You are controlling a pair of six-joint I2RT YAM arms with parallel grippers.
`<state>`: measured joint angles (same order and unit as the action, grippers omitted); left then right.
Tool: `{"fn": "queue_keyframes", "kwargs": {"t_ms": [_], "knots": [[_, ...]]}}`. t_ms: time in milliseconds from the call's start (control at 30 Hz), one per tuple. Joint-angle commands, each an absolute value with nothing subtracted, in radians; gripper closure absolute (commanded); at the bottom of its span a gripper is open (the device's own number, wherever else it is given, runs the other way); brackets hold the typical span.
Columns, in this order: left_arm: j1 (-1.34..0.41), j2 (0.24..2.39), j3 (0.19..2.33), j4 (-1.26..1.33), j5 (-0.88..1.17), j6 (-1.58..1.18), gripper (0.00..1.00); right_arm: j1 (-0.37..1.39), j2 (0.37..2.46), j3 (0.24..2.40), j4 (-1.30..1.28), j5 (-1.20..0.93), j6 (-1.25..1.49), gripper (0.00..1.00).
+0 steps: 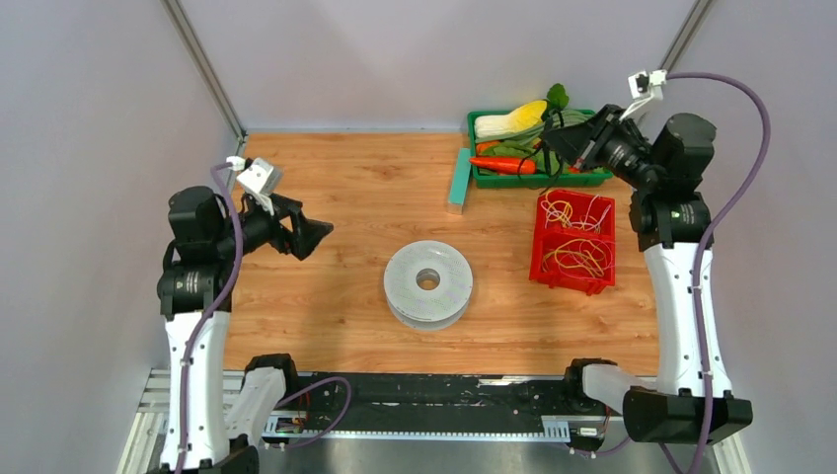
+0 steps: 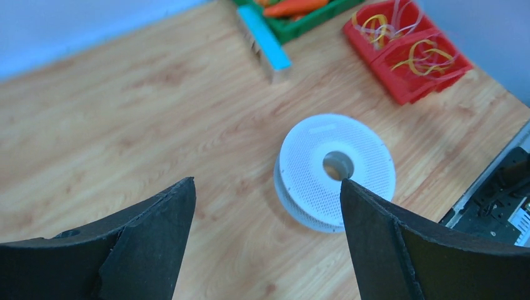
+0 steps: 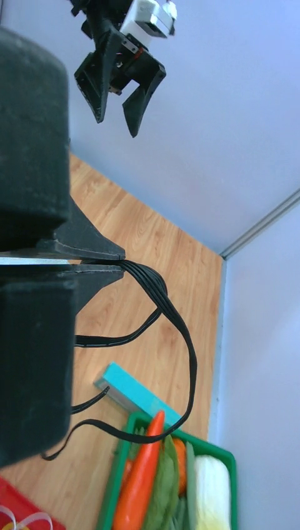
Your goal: Wrap the cables
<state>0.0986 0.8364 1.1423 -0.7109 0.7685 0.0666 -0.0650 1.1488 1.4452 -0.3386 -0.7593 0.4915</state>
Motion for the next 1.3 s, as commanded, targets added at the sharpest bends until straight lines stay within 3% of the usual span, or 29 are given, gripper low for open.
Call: {"fn": "queue_keyframes", "kwargs": {"t_ms": [0, 133, 400, 533, 667, 900, 1267], "knots": [[0.065, 0.793, 1.158, -0.555, 0.957, 0.139, 0.08, 0.055, 1.153, 1.384, -0.388, -0.629, 0.661, 1.00], [-0.070, 0.827, 1.247, -0.713, 0.919, 0.415, 0.11, 0.150, 1.183, 1.325, -0.463, -0.510, 0.814, 1.00], [-0.631, 0.857, 1.266, -0.850, 0.431, 1.088, 0.20, 0.302, 1.288, 1.352, -0.647, -0.315, 1.024, 1.00], [-0.833, 0.874, 1.181, -0.797, 0.316, 1.371, 0.31, 0.333, 1.308, 1.313, -0.660, -0.313, 1.100, 1.00], [-0.981, 0.935, 1.097, -0.603, 0.247, 1.460, 0.38, 0.370, 1.328, 1.292, -0.667, -0.316, 1.138, 1.00], [-1.107, 1.101, 1.062, -0.309, 0.175, 1.518, 0.49, 0.460, 1.351, 1.299, -0.664, -0.307, 1.131, 1.00], [-1.118, 1.223, 1.065, -0.343, 0.124, 1.641, 0.52, 0.514, 1.344, 1.264, -0.681, -0.290, 1.126, 1.00]]}}
